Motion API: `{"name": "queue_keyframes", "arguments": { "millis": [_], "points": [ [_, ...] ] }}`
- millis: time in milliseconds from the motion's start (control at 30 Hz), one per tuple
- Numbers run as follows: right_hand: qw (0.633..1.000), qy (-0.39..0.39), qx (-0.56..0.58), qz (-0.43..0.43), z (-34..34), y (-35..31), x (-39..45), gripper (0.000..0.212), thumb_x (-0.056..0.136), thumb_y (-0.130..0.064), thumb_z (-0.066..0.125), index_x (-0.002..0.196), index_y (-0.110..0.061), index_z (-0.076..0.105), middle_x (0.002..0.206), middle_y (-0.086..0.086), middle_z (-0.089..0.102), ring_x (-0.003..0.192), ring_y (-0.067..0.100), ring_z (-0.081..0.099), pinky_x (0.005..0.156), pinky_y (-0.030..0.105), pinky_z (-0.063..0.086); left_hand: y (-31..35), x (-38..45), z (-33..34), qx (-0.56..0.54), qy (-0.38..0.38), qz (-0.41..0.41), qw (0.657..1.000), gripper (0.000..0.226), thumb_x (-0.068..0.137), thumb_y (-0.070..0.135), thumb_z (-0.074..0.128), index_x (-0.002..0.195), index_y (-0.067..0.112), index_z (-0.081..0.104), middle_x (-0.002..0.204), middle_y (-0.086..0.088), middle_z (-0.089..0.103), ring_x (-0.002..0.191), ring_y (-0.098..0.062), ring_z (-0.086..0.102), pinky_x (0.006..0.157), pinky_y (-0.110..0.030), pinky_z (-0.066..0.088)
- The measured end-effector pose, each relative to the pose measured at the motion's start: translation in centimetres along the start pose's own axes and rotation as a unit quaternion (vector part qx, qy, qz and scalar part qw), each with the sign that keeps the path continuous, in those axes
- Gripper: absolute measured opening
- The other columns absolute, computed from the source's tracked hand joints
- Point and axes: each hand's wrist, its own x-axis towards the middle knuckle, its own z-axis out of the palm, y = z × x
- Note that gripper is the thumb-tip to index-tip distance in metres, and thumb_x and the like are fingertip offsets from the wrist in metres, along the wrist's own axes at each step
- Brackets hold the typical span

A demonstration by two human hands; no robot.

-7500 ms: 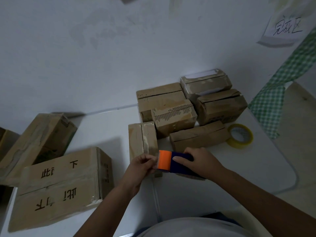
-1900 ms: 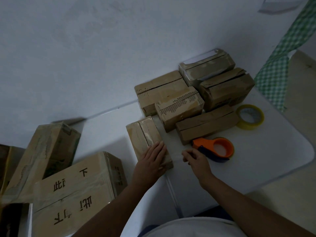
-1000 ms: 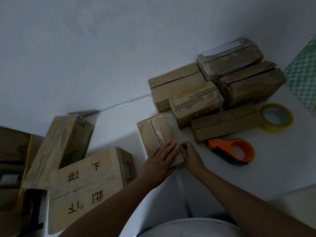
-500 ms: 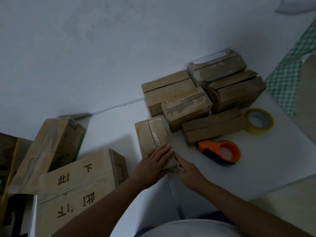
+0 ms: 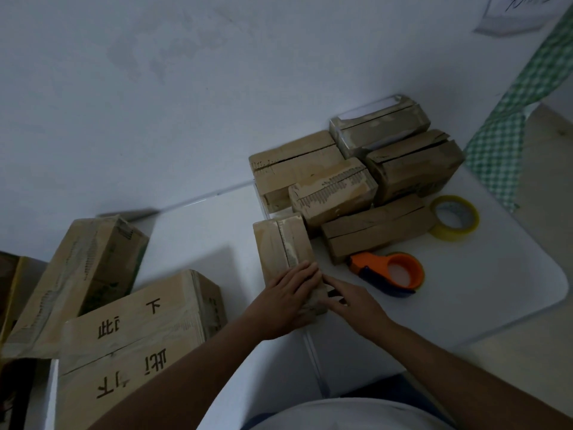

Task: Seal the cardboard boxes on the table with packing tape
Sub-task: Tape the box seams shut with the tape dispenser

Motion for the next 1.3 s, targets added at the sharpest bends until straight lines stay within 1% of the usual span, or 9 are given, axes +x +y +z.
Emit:
{"name": "queue_keyframes", "arguments": {
  "millis": [133, 233, 300, 400, 500, 633, 800, 1033, 1300],
  "points": [
    [0.999, 0.039, -0.031, -0.005, -0.2, -1.0, -0.3, 0.061, 0.090, -0.056, 0.049, 0.144, -0.029, 0.037, 0.135, -0.015, 0.046, 0.118, 0.003, 0.050, 0.093, 0.021, 0.043, -0.2, -0.1, -3.4, -0.184, 0.153, -0.124, 0.963, 0.049, 0.100, 0.043, 0.047, 0.145, 0.022, 0.044, 0.155, 0.001, 0.034, 0.140, -0.011, 0.033, 0.114, -0.034, 0.033],
    [0.982, 0.105, -0.116, -0.105, -0.4, -2.8, -0.1, 0.054, 0.098, -0.044, 0.046, 0.145, -0.019, 0.038, 0.147, -0.005, 0.041, 0.132, 0.007, 0.040, 0.108, 0.026, 0.034, 0.7, -2.0, -3.9, -0.439, 0.306, -0.372, 0.758, 0.025, 0.103, 0.032, 0.045, 0.126, 0.030, 0.055, 0.136, 0.005, 0.051, 0.128, -0.009, 0.046, 0.091, -0.012, 0.037],
    [0.965, 0.068, -0.201, -0.157, 0.2, -4.0, 0.5, 0.056, 0.099, -0.040, 0.048, 0.148, -0.018, 0.034, 0.154, -0.001, 0.034, 0.141, 0.014, 0.030, 0.115, 0.035, 0.028, 1.7, -3.3, -3.1, -0.567, 0.290, -0.493, 0.592, 0.027, 0.104, 0.036, 0.043, 0.127, 0.030, 0.056, 0.134, 0.006, 0.052, 0.131, -0.014, 0.044, 0.095, -0.022, 0.036],
    [0.913, -0.028, -0.353, -0.201, 1.6, -4.9, 2.0, 0.070, 0.095, -0.056, 0.041, 0.153, -0.023, 0.021, 0.162, -0.003, 0.011, 0.150, 0.018, 0.003, 0.121, 0.041, 0.005, 3.0, -4.5, -1.4, -0.695, 0.248, -0.567, 0.366, 0.051, 0.104, 0.039, 0.044, 0.148, 0.012, 0.042, 0.152, -0.005, 0.041, 0.139, -0.023, 0.037, 0.114, -0.039, 0.029],
    [0.863, -0.060, -0.453, -0.213, 2.4, -4.6, 3.3, 0.085, 0.089, -0.072, 0.028, 0.156, -0.024, 0.007, 0.163, -0.002, -0.004, 0.149, 0.021, -0.012, 0.120, 0.047, -0.004, 4.6, -5.4, 0.4, -0.764, 0.220, -0.558, 0.237, 0.057, 0.103, 0.047, 0.040, 0.137, 0.003, 0.051, 0.132, -0.013, 0.057, 0.124, -0.027, 0.052, 0.113, -0.040, 0.034],
    [0.852, -0.058, -0.481, -0.198, 2.8, -3.4, 3.4, 0.083, 0.091, -0.075, 0.012, 0.156, -0.024, 0.010, 0.163, -0.002, 0.000, 0.150, 0.022, -0.007, 0.120, 0.051, 0.005, 5.9, -6.8, 1.5, -0.794, 0.240, -0.512, 0.223, 0.058, 0.099, 0.057, 0.038, 0.114, 0.009, 0.068, 0.114, -0.004, 0.071, 0.110, -0.016, 0.062, 0.101, -0.035, 0.041],
    [0.856, -0.054, -0.473, -0.201, 2.9, -3.4, 3.5, 0.080, 0.092, -0.074, 0.018, 0.155, -0.024, 0.018, 0.163, -0.002, 0.010, 0.150, 0.022, 0.004, 0.119, 0.051, 0.012, 6.3, -7.6, 1.8, -0.774, 0.305, -0.499, 0.242, 0.020, 0.094, 0.025, 0.063, 0.107, 0.013, 0.071, 0.103, -0.001, 0.075, 0.107, -0.015, 0.064, 0.099, -0.033, 0.044],
    [0.862, -0.041, -0.461, -0.206, 2.9, -3.3, 3.5, 0.080, 0.092, -0.074, 0.021, 0.153, -0.024, 0.024, 0.162, -0.002, 0.015, 0.149, 0.023, 0.010, 0.118, 0.050, 0.016, 6.7, -6.5, 2.1, -0.694, 0.363, -0.543, 0.304, 0.009, 0.091, 0.016, 0.068, 0.086, 0.014, 0.074, 0.084, 0.000, 0.070, 0.089, -0.015, 0.062, 0.076, -0.024, 0.046],
    [0.856, -0.050, -0.471, -0.207, 3.0, -3.0, 3.7, 0.078, 0.092, -0.073, 0.022, 0.154, -0.025, 0.021, 0.162, -0.003, 0.013, 0.150, 0.022, 0.007, 0.117, 0.051, 0.013, 5.4, -4.7, 2.3, -0.689, 0.319, -0.527, 0.383, 0.008, 0.093, 0.014, 0.066, 0.092, 0.007, 0.068, 0.089, -0.007, 0.067, 0.088, -0.018, 0.060, 0.079, -0.028, 0.046]
  ]
}}
